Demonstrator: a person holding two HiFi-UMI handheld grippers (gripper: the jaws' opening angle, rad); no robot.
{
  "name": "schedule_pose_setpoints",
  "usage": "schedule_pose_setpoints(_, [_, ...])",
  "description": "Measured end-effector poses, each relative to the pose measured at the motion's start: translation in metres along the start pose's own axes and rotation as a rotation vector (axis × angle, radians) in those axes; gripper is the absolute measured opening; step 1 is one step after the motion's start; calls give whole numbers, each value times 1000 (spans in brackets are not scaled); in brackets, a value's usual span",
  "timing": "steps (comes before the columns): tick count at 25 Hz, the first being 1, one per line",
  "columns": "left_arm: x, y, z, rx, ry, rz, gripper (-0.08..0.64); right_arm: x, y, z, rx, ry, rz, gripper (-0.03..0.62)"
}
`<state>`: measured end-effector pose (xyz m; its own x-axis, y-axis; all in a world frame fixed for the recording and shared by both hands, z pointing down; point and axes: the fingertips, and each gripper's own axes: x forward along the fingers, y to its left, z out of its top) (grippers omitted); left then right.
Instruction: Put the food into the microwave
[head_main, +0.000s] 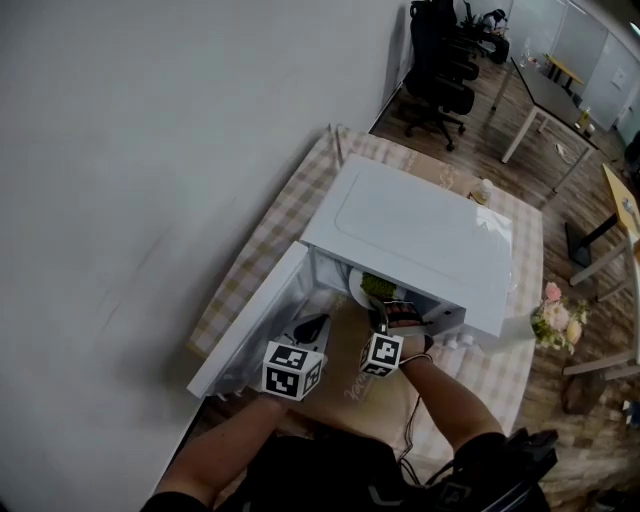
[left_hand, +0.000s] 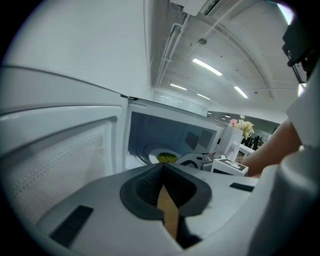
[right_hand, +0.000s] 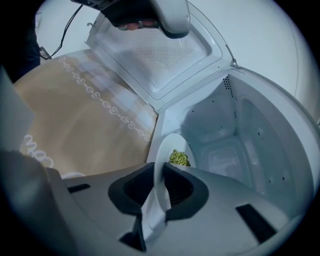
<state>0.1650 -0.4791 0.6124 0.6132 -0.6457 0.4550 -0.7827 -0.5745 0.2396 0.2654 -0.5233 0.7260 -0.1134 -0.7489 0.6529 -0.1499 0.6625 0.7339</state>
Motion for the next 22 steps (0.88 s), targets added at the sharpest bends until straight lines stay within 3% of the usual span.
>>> schedule_pose_setpoints(6, [0,-3,-2,0,4,-11,9,-5,1,3,-8,-5,16,117])
schedule_pose_setpoints(10, [-1,-6,-1,-31,-5,-25,9,-17,-4,12,8,-53,-17,121])
schedule_pose_setpoints(16, [0,-9,-3,-24,2,-31,9,-17,-1,13,25,-73,-18,37])
schedule_pose_setpoints(22, [-3,-6,-4,-12,4,-20,9,-5,-6,13,94,-58,21,37])
